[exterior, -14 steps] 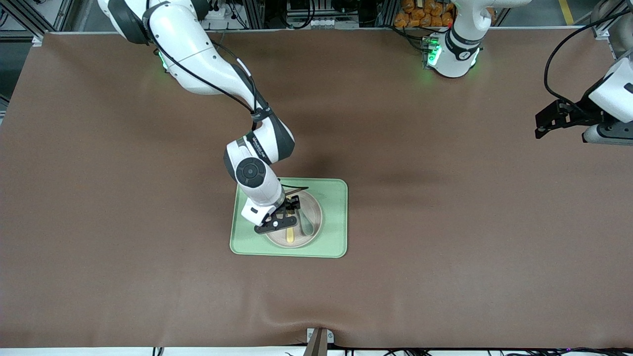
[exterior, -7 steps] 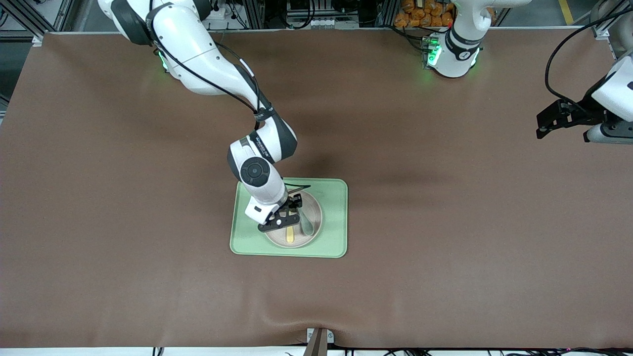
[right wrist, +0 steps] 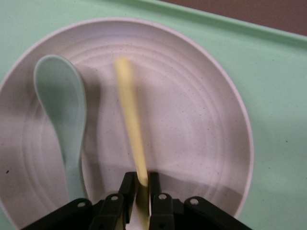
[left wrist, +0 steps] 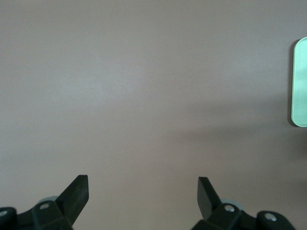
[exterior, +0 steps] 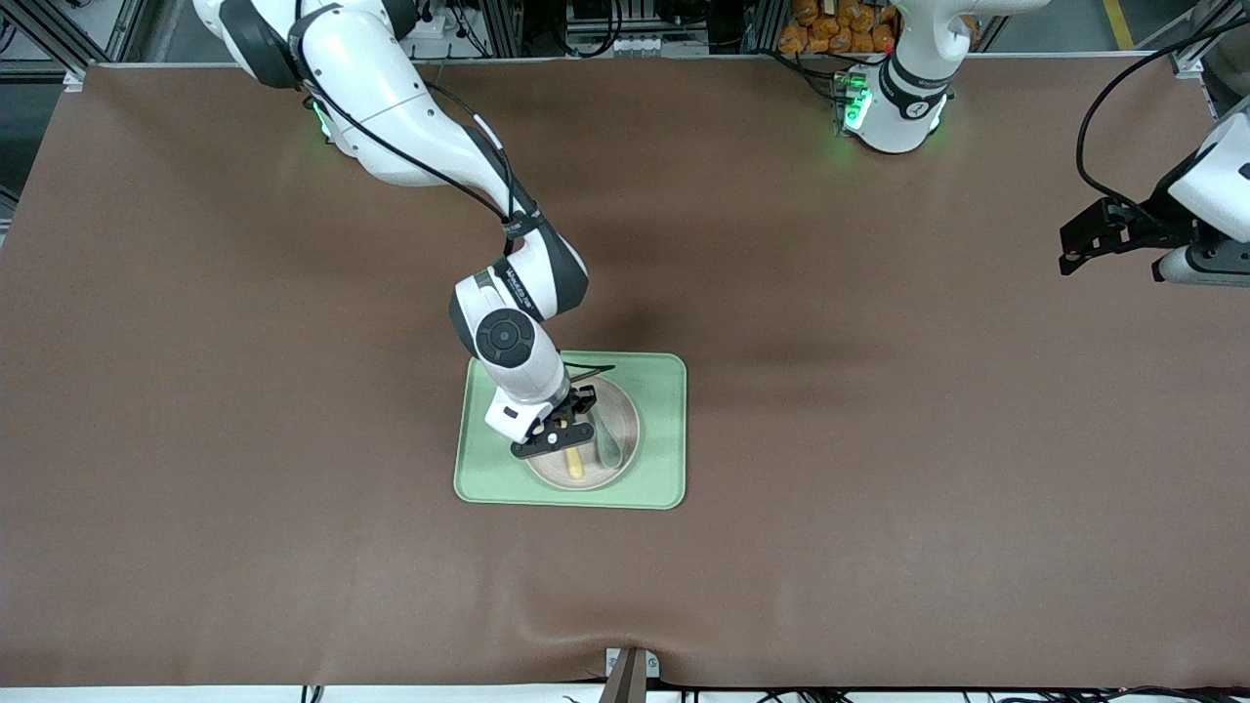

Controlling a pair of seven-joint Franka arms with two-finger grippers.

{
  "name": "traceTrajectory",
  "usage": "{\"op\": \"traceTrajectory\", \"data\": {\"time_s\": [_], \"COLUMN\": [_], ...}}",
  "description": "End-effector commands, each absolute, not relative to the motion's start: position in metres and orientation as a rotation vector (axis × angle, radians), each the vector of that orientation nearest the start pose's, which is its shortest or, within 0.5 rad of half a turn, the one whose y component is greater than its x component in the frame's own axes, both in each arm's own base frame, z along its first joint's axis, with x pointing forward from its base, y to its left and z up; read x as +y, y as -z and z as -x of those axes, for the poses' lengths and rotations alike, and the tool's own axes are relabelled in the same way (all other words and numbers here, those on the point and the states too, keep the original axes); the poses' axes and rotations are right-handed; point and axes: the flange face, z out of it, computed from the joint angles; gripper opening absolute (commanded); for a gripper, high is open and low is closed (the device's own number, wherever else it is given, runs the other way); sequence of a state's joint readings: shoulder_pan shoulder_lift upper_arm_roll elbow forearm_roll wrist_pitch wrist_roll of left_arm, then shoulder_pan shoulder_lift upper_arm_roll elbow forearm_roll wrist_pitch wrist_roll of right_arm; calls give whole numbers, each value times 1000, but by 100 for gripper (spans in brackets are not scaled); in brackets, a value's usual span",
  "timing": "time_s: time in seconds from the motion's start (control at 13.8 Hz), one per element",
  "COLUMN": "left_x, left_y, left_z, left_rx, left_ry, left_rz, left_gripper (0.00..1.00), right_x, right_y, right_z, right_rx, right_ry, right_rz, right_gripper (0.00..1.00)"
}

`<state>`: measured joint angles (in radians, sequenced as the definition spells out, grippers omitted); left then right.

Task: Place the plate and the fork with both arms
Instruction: 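Lift the fork off the plate with the right gripper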

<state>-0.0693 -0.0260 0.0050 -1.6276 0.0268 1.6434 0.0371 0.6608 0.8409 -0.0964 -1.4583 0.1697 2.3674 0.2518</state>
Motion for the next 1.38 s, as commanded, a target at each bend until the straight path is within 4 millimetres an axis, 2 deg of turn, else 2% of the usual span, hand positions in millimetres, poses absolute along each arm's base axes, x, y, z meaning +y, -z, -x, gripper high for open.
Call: {"op": "traceTrajectory", "data": {"time_s": [0.0, 0.22, 0.43, 0.58, 0.65, 0.8, 1.01, 1.3], "left_x": [-32, -30, -29, -28, -28, -29, -28, -22], "left_y": [-620, -619, -618, -624, -625, -624, -619, -619], "left_z": [-554, -555, -556, -557, -557, -558, -560, -561], "left_rx": [142, 145, 142, 140, 137, 140, 140, 126], "left_ry": [68, 63, 60, 77, 79, 75, 63, 62], "left_rz": [3125, 3126, 3126, 3126, 3126, 3126, 3124, 3122], "left_gripper": [100, 100, 100, 100, 100, 100, 100, 100], "right_x": [399, 396, 389, 383, 374, 340, 282, 268], "right_y": [-186, -201, -227, -246, -254, -262, -252, -225], "right_z": [-608, -609, -615, -620, -625, -641, -658, -645], "right_rx": [-340, -341, -314, -294, -272, -192, -69, 23], "right_ry": [52, 23, 12, 22, 21, 17, -90, -208], "right_rz": [3063, 3066, 3056, 3050, 3050, 3056, 3081, 3079], "right_gripper": [0, 0, 0, 0, 0, 0, 0, 0]}}
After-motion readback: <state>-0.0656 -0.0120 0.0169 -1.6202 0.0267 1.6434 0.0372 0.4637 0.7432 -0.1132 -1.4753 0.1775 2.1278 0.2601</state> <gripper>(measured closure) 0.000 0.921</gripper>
